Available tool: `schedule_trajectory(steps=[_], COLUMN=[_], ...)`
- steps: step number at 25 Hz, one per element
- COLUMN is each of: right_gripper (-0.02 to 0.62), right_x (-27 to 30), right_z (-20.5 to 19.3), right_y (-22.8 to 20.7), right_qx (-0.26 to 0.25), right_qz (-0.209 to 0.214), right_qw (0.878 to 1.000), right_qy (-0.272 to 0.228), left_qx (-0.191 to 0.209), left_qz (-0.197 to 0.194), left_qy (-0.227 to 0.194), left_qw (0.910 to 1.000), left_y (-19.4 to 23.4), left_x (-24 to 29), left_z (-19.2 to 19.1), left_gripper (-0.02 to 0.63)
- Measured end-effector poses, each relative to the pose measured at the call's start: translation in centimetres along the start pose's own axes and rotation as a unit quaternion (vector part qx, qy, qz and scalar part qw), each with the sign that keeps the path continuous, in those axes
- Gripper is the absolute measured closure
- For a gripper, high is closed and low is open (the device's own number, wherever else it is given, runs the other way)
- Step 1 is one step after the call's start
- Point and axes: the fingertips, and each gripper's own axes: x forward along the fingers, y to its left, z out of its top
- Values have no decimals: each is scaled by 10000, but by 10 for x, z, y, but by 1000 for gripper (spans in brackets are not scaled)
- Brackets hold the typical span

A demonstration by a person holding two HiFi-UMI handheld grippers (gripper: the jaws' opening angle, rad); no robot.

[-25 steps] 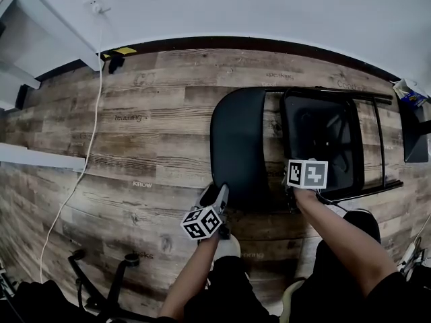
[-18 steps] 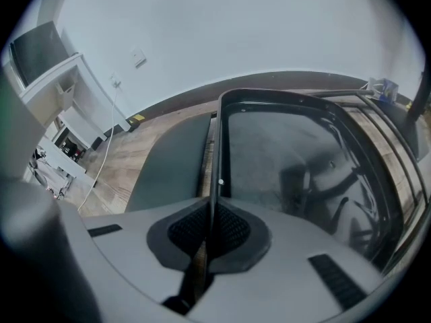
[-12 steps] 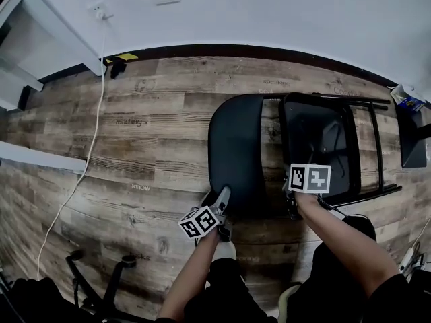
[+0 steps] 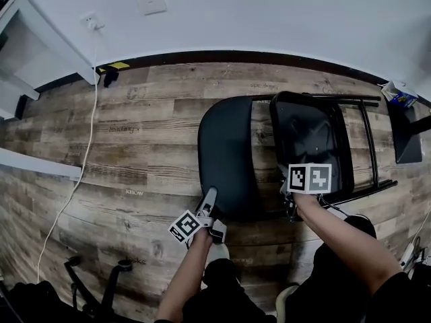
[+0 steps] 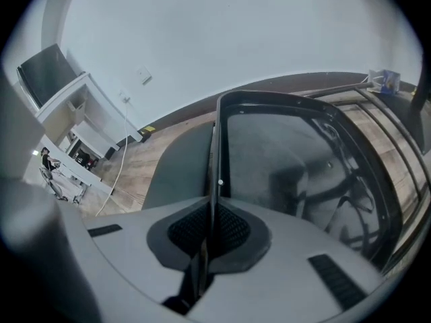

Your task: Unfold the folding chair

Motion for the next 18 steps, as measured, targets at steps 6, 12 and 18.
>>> schedule_trajectory(steps=[6,12,18], right_gripper=[594,594,592], right_x=[-15,-23,-41], right_z=[9,13,44], right_y=[-1,-1,14], right_qx=[111,197,239], right_qz=[124,218,491], right_qw=[9998,9995,9982], right_qy=[-120,-96,-231], left_qx=[-809,-1169,-976], left_qz=[-613,-771,-695], left_qy=[-72,62,197], left_qw=[9948,9901,9926], left_y=[0,-4,-48], left_x=[5,4,5], left_z=[-1,-1,28], left_gripper=[375,459,462])
